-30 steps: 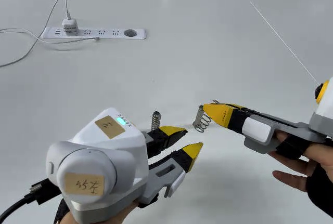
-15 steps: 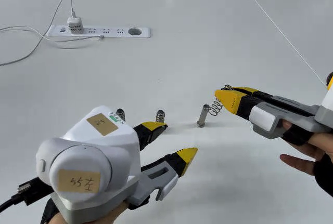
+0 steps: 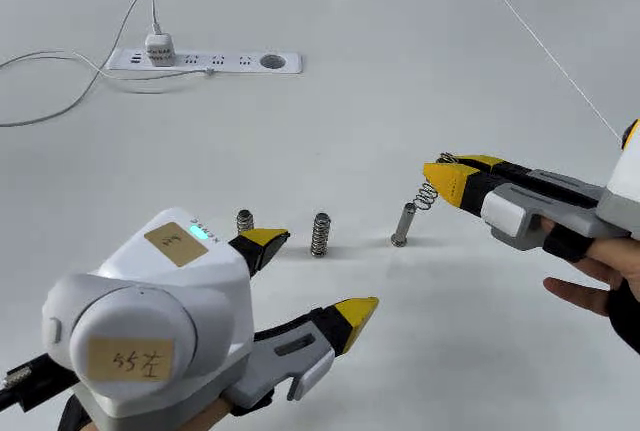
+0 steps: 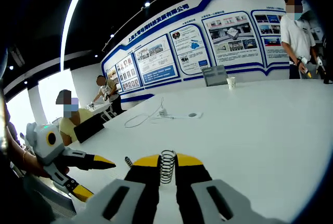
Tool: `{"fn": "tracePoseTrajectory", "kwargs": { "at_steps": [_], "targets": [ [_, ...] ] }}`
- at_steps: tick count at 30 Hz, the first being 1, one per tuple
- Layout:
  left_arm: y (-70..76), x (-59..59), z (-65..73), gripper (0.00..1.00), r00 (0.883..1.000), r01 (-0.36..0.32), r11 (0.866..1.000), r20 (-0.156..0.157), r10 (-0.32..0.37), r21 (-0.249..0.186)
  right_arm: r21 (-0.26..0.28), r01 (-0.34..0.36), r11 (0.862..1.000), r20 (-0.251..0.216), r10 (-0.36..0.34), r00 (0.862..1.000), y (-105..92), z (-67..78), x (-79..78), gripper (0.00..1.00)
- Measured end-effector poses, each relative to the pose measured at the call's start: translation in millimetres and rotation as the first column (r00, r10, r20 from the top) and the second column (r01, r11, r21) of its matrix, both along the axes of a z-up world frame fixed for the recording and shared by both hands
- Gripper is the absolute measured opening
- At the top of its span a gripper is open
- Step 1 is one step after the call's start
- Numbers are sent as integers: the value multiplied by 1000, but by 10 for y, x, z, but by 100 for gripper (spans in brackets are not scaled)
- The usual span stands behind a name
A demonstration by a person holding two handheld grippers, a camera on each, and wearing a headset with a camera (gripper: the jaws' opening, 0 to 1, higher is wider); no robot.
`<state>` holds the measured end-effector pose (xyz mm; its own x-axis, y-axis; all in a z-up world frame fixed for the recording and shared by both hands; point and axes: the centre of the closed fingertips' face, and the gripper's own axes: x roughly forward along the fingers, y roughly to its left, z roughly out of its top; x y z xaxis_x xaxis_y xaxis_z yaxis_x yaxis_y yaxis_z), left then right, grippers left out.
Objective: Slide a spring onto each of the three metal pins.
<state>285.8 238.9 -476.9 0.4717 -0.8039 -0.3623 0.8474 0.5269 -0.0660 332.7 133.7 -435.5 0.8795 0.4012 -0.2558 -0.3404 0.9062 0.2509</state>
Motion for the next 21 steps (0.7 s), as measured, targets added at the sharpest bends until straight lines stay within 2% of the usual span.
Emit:
{"fn": "tracePoseTrajectory", "kwargs": {
  "at_steps": [3,12,21],
  "targets": [
    [54,15,12,62,1000,-6,1000,23,6,11,-17,8,1000,-4,-9,1000,-15,-41,38,11],
    [188,81,35,72,999,-45,999,22,45,2,-81,28,996,2,-28,1000,-47,-134,122,11],
    [322,150,26,79,996,-89,996,5,89,-6,-120,39,992,16,-37,999,-56,-201,201,12]
  ]
}}
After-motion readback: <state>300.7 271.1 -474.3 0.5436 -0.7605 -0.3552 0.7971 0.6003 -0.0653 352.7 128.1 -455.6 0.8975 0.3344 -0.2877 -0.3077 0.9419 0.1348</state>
